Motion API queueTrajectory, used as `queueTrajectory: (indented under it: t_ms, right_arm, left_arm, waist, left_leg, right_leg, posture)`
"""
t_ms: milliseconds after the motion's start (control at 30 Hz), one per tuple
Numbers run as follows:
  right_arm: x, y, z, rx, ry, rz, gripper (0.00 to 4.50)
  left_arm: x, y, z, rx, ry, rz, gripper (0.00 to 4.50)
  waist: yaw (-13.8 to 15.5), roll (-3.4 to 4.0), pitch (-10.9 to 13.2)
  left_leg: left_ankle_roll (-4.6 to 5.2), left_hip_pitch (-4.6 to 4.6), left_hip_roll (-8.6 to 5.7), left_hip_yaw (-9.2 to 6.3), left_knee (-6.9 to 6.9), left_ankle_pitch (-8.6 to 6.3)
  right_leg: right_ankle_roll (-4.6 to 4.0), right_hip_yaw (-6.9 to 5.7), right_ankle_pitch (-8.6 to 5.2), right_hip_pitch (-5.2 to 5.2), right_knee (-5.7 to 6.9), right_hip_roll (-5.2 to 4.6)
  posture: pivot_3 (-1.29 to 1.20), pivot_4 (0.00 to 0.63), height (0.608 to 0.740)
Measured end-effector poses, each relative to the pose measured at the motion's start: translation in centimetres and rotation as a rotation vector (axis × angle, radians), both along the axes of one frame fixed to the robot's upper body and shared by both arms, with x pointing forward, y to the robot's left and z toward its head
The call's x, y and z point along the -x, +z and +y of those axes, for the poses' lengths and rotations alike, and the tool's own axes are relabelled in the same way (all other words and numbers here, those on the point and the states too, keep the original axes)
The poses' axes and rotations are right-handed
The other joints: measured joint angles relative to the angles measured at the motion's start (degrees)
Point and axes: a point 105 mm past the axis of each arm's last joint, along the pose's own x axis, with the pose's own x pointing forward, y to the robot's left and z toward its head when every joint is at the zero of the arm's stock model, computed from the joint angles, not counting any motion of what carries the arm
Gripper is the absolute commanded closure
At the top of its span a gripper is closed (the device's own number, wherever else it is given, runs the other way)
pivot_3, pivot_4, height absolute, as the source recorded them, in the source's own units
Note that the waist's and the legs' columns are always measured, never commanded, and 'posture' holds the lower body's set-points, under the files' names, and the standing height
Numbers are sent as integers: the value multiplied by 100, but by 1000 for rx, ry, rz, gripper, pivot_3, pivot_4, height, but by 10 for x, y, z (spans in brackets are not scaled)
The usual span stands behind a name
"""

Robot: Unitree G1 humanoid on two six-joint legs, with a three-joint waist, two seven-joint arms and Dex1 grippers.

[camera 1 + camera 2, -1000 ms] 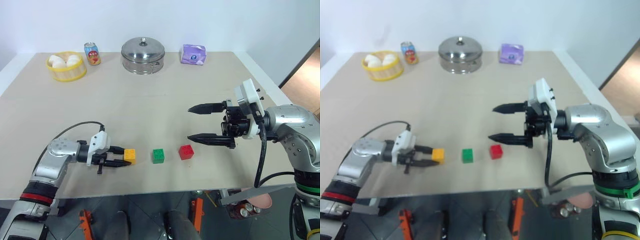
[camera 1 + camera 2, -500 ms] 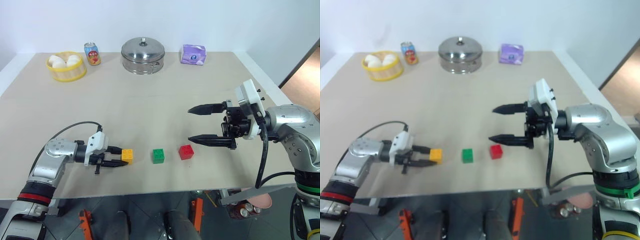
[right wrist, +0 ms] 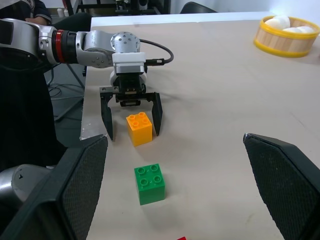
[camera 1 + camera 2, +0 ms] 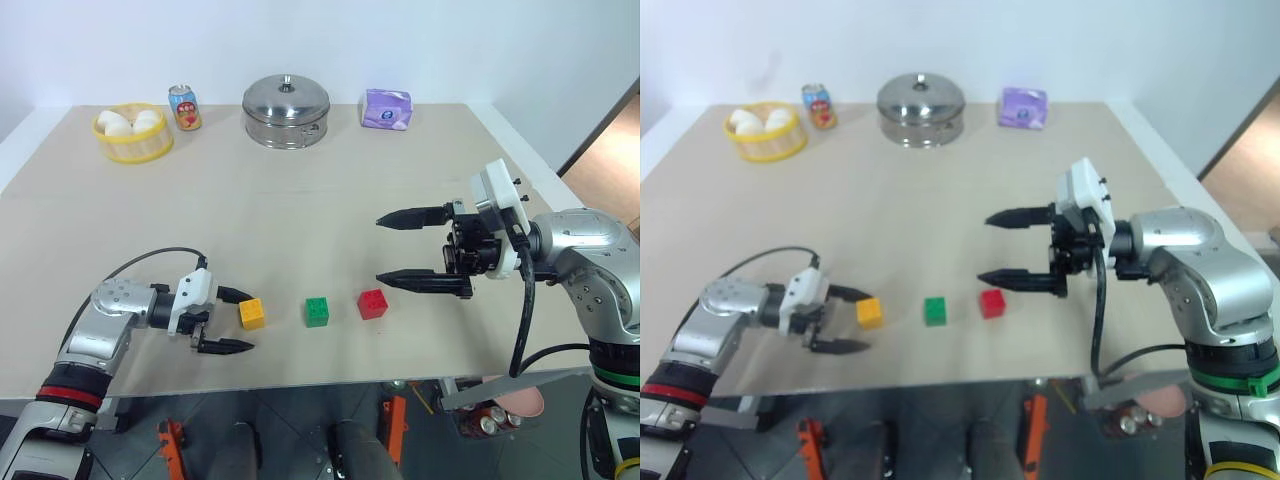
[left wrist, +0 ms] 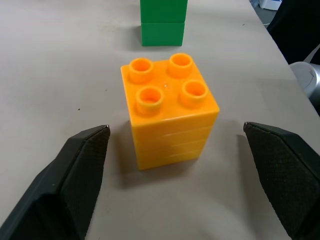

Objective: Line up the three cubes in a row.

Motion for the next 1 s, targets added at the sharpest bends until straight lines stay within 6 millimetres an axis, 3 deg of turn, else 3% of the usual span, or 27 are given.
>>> queueTrajectory:
  t_ms: [133, 233, 333, 400, 500, 567, 700, 1000]
  right_arm:
    - [2, -1, 0, -5, 9, 20, 0]
    - [-2, -2, -6, -45, -39, 46, 0]
    - [-17, -1, -14, -155, -166, 43, 0]
    - [-34, -9, -15, -246, -288, 50, 0]
    - [-52, -29, -18, -309, -447, 61, 0]
    - [-68, -46, -22, -370, -594, 42, 0]
    - [-83, -60, -34, -382, -716, 17, 0]
    - [-102, -74, -50, -369, -756, 6, 0]
  left_arm:
    - [3, 18, -8, 70, -11, 28, 41]
    - [-4, 52, -12, 196, 70, 42, 41]
    - [-31, 97, -8, 356, 295, -27, 41]
    - [-53, 120, 2, 481, 517, -111, 41]
    - [-59, 113, 11, 536, 702, -141, 41]
    - [-56, 85, 20, 533, 871, -124, 41]
    - [-52, 60, 37, 513, 1028, -88, 41]
    - [-49, 76, 57, 527, 1078, -183, 41]
  waist:
    - [-1, 0, 0]
    - [-2, -1, 0]
    - [0, -2, -1]
    - [-10, -3, -2]
    - [-25, -1, -3]
    - [-21, -2, -3]
    - [13, -1, -3]
    - [-8, -1, -3]
  left_leg:
    - [0, -1, 0, 0, 1, 0]
    - [1, -1, 0, -3, 4, 0]
    - [6, 9, -1, -9, 11, 4]
    - [6, 25, -1, -7, 14, 4]
    - [6, 27, -1, 0, 12, 4]
    - [5, 23, -1, -2, 7, 4]
    - [5, 9, 0, -6, 8, 10]
    - [20, 24, -2, 3, 14, 24]
  right_leg:
    - [1, 0, 0, 0, 2, 0]
    - [5, -1, 0, 2, 6, 1]
    - [18, -1, 8, 17, 7, 3]
    - [38, 5, 22, 32, 5, 4]
    - [49, 14, 33, 29, 5, 6]
    - [55, 19, 35, 24, 8, 11]
    - [49, 18, 39, 10, 12, 17]
    - [14, 29, 41, 17, 8, 19]
  posture:
    - [0, 150, 739]
    - [0, 150, 739]
    - [0, 150, 739]
    - [0, 150, 739]
    - [0, 150, 739]
    - [0, 150, 739]
    - [0, 150, 739]
    - [0, 150, 739]
